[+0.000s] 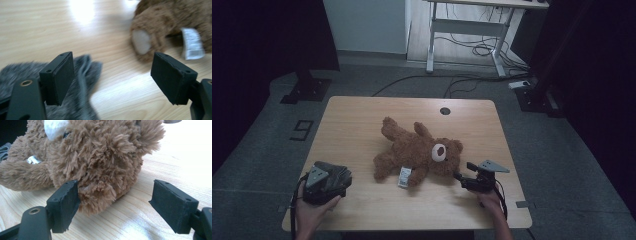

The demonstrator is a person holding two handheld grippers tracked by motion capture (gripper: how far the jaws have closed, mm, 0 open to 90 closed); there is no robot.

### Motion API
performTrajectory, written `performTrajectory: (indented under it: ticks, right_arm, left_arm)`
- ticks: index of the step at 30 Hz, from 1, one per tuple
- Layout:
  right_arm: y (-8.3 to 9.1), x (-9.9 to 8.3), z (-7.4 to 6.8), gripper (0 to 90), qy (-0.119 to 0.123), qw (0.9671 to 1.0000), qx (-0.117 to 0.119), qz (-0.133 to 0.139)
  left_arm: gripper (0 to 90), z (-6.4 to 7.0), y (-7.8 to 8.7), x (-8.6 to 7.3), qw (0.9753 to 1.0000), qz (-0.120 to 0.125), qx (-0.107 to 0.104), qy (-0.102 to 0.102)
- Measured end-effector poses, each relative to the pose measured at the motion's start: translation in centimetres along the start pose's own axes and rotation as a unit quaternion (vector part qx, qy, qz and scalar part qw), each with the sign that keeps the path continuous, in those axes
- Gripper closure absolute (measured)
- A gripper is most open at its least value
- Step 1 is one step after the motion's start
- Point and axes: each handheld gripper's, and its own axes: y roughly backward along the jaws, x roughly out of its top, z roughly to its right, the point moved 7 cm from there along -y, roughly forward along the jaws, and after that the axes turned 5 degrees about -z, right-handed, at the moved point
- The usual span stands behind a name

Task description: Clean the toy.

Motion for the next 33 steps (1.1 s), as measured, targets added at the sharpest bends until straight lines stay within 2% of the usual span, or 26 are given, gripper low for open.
performTrajectory:
  ticks: [4, 7, 9, 12, 15, 21, 24, 27, 31, 33]
  right_arm:
    - [0.1, -0.1, -0.2, 23.2, 0.005, 1.0000, 0.000, 0.000]
    - [0.2, -0.3, -0.2, 23.8, 0.002, 1.0000, -0.001, 0.000]
    - [0.2, -0.3, -0.2, 23.8, 0.004, 1.0000, -0.003, -0.001]
    - [0.4, -0.3, -0.3, 23.8, 0.005, 1.0000, -0.003, 0.001]
    - [0.5, -0.1, -0.3, 23.9, 0.010, 0.9999, -0.009, 0.008]
    - [0.7, -0.1, -0.5, 23.9, 0.016, 0.9998, -0.010, 0.009]
    - [0.8, -0.1, -0.7, 23.9, 0.023, 0.9997, -0.011, 0.007]
    - [1.0, -0.2, -1.0, 23.9, 0.029, 0.9995, -0.014, 0.007]
    - [1.4, -0.5, -1.3, 23.8, 0.027, 0.9995, -0.018, 0.005]
    - [1.6, -0.8, -1.5, 23.7, 0.027, 0.9994, -0.020, 0.002]
  left_arm:
    - [19.4, 1.6, -0.6, 0.8, 0.9998, 0.003, -0.018, -0.007]
    - [19.8, 3.4, -1.9, 1.6, 0.9992, 0.007, -0.038, -0.010]
    - [20.4, 4.8, -3.3, 1.7, 0.9984, -0.002, -0.054, -0.016]
    - [20.8, 6.2, -4.9, 1.6, 0.9974, -0.018, -0.063, -0.029]
    - [21.2, 7.3, -5.7, 1.5, 0.9966, -0.028, -0.068, -0.038]
    - [22.1, 8.3, -5.9, 1.2, 0.9954, -0.026, -0.086, -0.034]
    - [22.3, 8.7, -6.2, 0.6, 0.9947, -0.035, -0.092, -0.030]
    - [22.9, 9.1, -6.4, 0.1, 0.9937, -0.042, -0.097, -0.036]
    - [23.6, 9.3, -6.7, -0.6, 0.9926, -0.050, -0.104, -0.036]
    - [24.0, 9.3, -6.7, -0.9, 0.9926, -0.056, -0.101, -0.037]
